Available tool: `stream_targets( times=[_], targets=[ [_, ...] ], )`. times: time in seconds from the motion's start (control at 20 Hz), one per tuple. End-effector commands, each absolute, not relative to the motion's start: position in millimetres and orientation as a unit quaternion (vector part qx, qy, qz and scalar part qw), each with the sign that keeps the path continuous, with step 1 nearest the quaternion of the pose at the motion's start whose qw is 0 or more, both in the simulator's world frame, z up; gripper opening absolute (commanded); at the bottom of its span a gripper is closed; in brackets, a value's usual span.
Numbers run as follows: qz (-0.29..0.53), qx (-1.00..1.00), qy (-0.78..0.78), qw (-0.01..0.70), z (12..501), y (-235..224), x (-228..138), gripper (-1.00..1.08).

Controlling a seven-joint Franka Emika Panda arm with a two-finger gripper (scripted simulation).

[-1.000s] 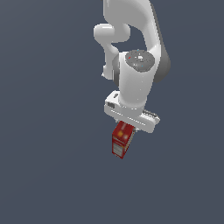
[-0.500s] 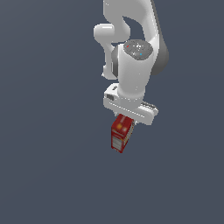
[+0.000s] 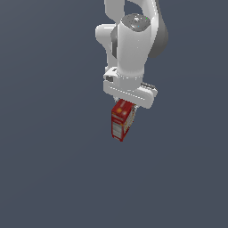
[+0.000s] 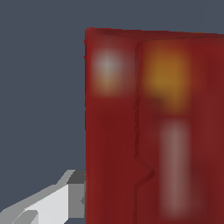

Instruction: Pick up the object and move it to a goal position.

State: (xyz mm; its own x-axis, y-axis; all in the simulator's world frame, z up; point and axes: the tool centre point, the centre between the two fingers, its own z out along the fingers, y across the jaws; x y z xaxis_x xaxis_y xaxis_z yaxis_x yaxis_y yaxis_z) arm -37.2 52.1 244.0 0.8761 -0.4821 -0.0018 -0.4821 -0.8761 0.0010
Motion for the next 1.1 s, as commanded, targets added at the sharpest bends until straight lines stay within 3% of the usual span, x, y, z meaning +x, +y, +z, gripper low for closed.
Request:
stream_targets(
  times=[0.0, 0.55, 1.05],
  targets=[
    [0.0, 0.969, -0.249, 0.0, 255.8, 49.6, -54.7, -1.0],
    [0.0, 0.969, -0.249, 0.0, 291.8, 41.9, -107.8, -1.0],
    [0.0, 0.969, -0.249, 0.0, 301.2, 40.0, -118.9, -1.0]
  ],
)
